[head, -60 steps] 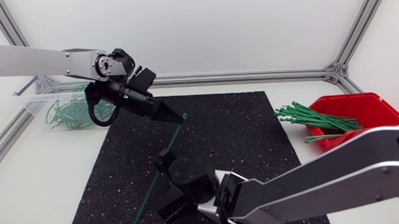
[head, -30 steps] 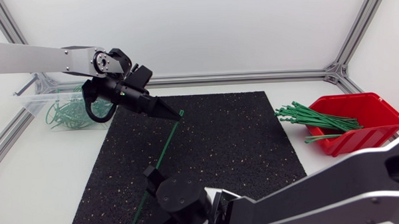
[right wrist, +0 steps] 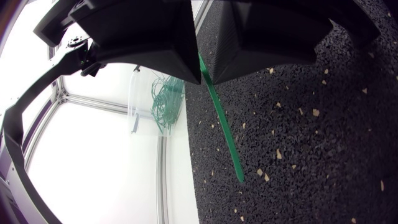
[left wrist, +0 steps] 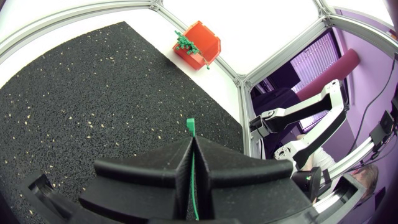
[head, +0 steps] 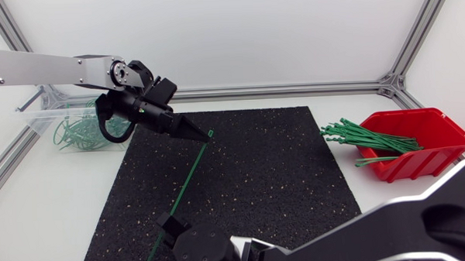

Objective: Take a green cable tie from the red box, thread the tail through the head to close it, then place it in the transparent bin on the left.

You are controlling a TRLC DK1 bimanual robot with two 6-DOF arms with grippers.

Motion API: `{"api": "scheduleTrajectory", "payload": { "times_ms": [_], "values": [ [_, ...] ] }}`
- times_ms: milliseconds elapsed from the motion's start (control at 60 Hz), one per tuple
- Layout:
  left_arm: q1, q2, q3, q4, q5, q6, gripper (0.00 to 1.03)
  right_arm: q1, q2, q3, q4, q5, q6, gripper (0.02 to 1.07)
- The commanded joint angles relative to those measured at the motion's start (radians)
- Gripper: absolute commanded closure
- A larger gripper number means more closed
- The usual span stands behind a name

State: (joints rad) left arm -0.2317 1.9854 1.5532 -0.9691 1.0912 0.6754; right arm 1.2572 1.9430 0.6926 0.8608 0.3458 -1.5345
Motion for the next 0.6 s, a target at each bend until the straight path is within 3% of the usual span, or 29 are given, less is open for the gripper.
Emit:
{"api": "scheduleTrajectory", "payload": {
  "times_ms": [0,583],
  "values": [
    [-0.001,0.024,0.024,-0.019,0.012,0.027,1.00,0.016,0.034,0.016,0.015,0.012,-0.018,0.87],
    [-0.015,0.047,0.051,-0.042,0.012,0.041,1.00,0.074,0.099,0.038,0.080,0.012,-0.012,0.87]
  ]
}}
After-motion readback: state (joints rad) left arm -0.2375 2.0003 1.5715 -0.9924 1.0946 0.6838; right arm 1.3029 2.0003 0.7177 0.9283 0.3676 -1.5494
